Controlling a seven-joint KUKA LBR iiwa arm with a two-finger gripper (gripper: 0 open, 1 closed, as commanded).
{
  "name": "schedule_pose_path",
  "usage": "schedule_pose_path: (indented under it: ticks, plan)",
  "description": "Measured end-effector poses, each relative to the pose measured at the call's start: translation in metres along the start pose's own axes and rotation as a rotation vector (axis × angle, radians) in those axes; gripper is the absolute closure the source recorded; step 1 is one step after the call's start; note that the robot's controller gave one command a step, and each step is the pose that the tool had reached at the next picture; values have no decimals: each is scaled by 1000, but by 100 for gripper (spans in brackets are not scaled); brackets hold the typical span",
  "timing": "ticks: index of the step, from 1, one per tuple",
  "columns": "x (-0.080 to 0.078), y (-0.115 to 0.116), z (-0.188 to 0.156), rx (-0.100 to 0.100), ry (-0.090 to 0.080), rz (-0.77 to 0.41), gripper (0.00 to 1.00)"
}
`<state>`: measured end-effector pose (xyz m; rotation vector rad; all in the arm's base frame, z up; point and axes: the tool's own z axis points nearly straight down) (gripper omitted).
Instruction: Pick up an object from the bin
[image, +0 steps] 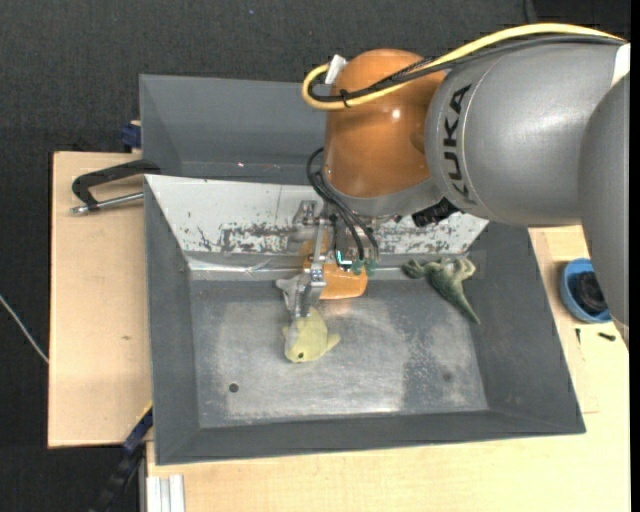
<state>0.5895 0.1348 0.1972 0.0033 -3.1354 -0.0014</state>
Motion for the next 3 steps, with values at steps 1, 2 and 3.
schedule_pose_path:
  ticks: [1,2,3]
  plan:
    - [12,-39,121,-5,-17,-167,0]
    - [10,-38,117,-4,-24,-169,100]
    - [36,-31,-78,0,-22,-231,100]
